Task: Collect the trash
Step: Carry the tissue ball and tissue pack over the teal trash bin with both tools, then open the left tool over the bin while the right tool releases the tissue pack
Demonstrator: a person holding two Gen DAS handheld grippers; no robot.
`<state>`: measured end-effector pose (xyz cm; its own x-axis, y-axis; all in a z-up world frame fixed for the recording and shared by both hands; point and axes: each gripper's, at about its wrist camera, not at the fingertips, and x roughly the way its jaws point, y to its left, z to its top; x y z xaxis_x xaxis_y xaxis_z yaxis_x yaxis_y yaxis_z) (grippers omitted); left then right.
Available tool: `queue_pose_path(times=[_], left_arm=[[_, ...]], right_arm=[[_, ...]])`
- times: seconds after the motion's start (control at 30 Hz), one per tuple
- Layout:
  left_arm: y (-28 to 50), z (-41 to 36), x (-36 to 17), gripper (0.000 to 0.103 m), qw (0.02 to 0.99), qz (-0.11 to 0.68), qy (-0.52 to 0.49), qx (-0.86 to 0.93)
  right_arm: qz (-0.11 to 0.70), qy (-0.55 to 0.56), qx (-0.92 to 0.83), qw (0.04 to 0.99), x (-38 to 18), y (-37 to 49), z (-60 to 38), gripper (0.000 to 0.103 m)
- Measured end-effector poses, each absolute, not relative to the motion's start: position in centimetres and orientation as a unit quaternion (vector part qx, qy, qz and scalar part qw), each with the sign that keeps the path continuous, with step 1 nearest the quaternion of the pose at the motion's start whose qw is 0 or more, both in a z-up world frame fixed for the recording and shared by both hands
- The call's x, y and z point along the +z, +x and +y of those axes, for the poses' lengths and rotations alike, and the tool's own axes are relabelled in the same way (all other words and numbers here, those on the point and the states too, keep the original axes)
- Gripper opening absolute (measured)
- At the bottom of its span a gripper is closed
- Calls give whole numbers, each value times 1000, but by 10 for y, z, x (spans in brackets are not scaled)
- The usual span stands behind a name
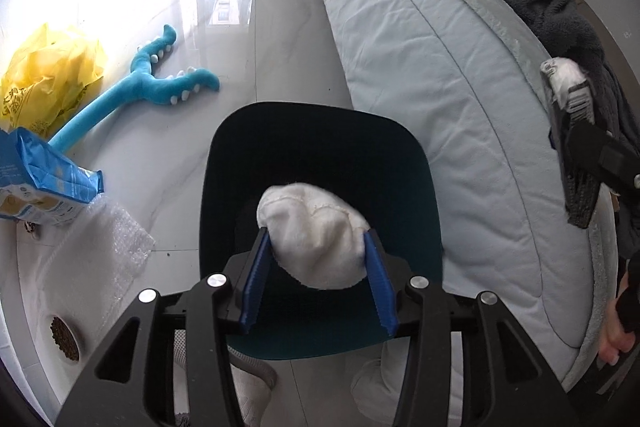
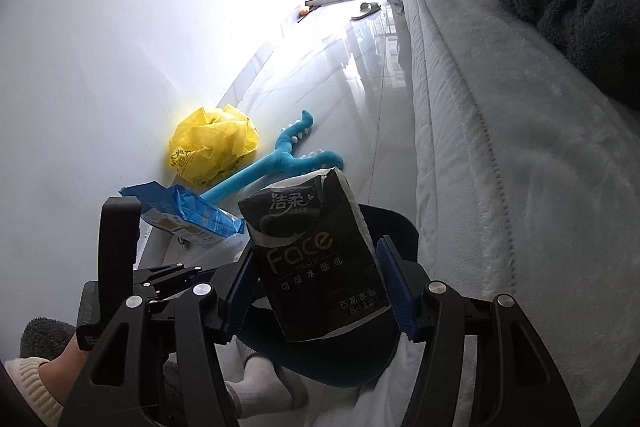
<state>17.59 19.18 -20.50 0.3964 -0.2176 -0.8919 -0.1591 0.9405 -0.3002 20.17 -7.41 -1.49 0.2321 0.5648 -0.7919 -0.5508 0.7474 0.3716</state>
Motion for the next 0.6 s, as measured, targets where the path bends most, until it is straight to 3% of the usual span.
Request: queue_pose_path(times=[0.07,0.13,0.6], left_arm=[[173,197,-203,64,818,548,-175,-14],[170,203,-199,69,820,543,-180,-6],[157,224,-148,82,866,479,-138,27]], right_arm=[[515,9,355,780,-22,203,-68,60],[520,4,353,778,-28,204,-62,60],[553,-25,339,761,-66,208,-35,60]])
